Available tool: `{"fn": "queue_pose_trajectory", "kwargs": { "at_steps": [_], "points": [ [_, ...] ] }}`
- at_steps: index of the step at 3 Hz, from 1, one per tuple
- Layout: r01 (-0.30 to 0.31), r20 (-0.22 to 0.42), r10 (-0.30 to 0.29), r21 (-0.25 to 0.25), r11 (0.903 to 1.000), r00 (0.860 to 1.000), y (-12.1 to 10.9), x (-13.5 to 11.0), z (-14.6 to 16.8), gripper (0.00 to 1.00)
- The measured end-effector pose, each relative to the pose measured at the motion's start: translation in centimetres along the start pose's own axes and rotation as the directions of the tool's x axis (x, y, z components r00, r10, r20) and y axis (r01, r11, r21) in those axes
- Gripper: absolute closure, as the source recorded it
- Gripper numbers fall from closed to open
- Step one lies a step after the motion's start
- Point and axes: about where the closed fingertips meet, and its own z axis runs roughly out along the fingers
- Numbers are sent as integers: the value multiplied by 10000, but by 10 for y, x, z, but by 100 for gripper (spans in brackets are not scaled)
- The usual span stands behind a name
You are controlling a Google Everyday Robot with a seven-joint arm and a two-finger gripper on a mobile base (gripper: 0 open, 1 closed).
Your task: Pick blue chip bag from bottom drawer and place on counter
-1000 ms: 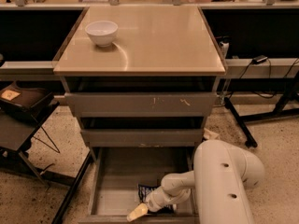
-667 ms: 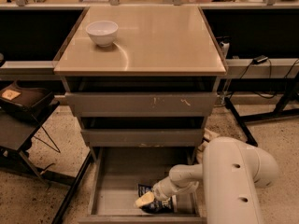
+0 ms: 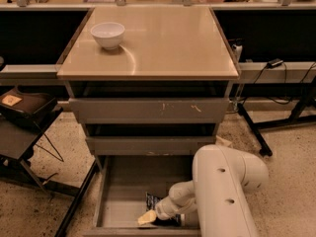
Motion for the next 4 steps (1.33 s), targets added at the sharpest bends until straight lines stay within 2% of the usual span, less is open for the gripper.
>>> {"fn": "queue_pose_trajectory", "kwargs": {
  "at_steps": [1, 2, 3, 4],
  "points": [
    [-1, 2, 1, -1, 10000, 10000, 0, 0, 0, 0],
    [-199, 586, 178, 355, 9992, 9981, 1, -11, 6, 0],
    [-198, 586, 177, 355, 9992, 9981, 1, -11, 6, 0],
    [-4, 704, -40, 624, 9980, 9975, 3, -10, 13, 0]
  ]
}}
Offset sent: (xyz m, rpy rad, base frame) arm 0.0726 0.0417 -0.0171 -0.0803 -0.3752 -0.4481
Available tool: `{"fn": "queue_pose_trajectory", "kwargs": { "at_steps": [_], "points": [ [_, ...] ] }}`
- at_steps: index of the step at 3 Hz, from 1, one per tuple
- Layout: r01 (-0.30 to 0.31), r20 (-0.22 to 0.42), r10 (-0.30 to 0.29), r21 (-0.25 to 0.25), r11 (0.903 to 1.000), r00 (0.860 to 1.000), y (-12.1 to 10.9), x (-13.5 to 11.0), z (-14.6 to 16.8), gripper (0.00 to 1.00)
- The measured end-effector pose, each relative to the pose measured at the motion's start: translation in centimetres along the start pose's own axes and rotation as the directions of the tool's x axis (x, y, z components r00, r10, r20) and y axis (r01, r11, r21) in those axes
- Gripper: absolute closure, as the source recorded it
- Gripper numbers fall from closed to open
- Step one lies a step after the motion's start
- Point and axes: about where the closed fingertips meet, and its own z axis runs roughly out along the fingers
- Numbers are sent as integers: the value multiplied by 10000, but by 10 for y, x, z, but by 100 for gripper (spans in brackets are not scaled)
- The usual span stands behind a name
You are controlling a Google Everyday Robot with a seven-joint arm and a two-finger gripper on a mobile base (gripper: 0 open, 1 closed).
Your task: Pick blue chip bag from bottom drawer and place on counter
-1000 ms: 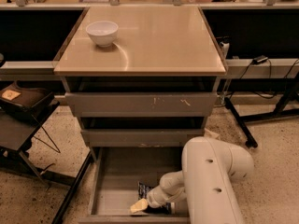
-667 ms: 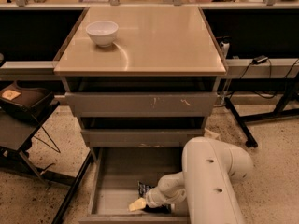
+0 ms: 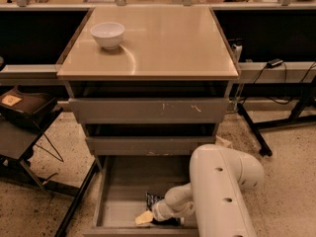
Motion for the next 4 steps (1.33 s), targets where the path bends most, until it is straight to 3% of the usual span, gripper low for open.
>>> {"fn": "queue_pose_trajectory", "kwargs": {
  "at_steps": [1, 2, 4],
  "points": [
    [4, -12, -4, 10, 10000, 10000, 4, 2, 1, 0],
    [4, -13, -4, 9, 10000, 10000, 4, 2, 1, 18],
    [4, -14, -4, 9, 10000, 10000, 4, 2, 1, 65]
  ]
}}
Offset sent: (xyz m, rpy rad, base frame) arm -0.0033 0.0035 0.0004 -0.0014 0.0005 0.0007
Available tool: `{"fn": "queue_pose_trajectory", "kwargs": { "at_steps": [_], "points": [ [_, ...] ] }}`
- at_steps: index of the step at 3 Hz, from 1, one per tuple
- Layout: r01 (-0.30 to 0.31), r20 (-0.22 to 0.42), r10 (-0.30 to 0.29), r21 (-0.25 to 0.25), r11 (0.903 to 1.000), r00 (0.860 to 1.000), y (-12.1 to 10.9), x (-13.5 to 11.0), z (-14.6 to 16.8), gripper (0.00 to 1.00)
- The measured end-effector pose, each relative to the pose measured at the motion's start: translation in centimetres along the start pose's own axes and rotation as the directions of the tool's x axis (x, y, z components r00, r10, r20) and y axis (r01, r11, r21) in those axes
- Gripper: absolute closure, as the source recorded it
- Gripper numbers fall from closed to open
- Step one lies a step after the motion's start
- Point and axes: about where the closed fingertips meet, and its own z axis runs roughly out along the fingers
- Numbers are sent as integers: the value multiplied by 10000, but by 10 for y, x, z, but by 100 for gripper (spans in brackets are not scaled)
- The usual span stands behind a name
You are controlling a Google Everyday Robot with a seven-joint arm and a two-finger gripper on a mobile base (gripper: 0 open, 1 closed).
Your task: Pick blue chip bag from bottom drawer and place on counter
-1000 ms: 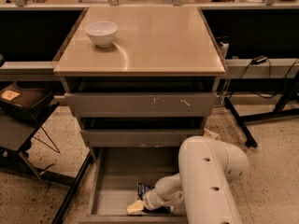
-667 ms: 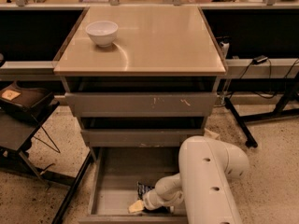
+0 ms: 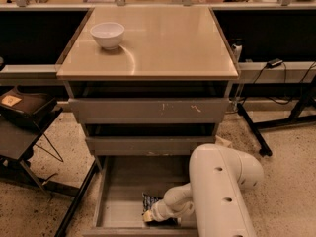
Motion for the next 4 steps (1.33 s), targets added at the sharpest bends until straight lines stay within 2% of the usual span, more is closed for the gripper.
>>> {"fn": "queue_pose_trajectory", "kwargs": {
  "at_steps": [1, 2, 3, 4],
  "points": [
    [0, 0, 0, 0, 10000, 10000, 2, -1, -3, 88],
    [20, -84, -21, -194, 9998, 10000, 1, -6, -6, 100],
    [58, -114, -59, -68, 10000, 9999, -15, -1, -16, 100],
    [60, -113, -60, -67, 10000, 9999, -14, -2, -19, 100]
  ]
}}
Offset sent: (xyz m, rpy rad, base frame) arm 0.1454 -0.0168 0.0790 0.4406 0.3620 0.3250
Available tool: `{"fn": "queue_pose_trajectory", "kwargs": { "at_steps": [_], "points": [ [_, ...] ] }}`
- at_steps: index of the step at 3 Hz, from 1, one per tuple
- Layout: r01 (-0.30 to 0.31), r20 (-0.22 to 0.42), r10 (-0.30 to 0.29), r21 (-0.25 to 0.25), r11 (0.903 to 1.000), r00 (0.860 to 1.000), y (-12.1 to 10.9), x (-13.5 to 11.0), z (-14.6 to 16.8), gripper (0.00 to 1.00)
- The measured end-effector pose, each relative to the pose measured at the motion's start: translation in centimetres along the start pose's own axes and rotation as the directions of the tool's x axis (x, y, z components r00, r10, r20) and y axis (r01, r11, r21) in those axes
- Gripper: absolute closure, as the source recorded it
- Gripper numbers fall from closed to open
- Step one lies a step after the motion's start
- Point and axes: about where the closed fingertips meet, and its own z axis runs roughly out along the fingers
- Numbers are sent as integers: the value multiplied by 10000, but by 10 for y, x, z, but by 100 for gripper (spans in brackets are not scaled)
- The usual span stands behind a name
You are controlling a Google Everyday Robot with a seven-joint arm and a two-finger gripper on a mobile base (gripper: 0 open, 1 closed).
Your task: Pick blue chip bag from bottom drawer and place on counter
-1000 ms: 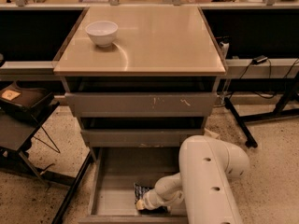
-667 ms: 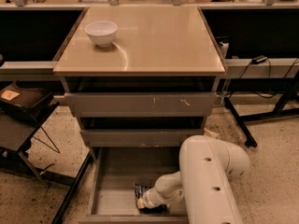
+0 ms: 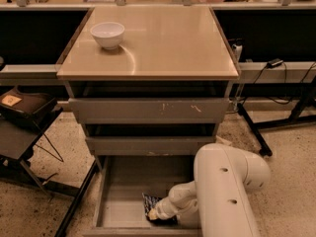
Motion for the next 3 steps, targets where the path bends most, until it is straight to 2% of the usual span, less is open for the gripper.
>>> {"fn": "queue_pose_trajectory", "kwargs": {
  "at_steps": [1, 2, 3],
  "points": [
    [101, 1070, -150, 464, 9989, 9941, -58, -57, -70, 100],
    [-93, 1458, 52, 272, 9996, 9893, -77, -80, -94, 100],
    [-77, 1447, 38, 266, 9996, 9895, -76, -80, -93, 100]
  ]
}}
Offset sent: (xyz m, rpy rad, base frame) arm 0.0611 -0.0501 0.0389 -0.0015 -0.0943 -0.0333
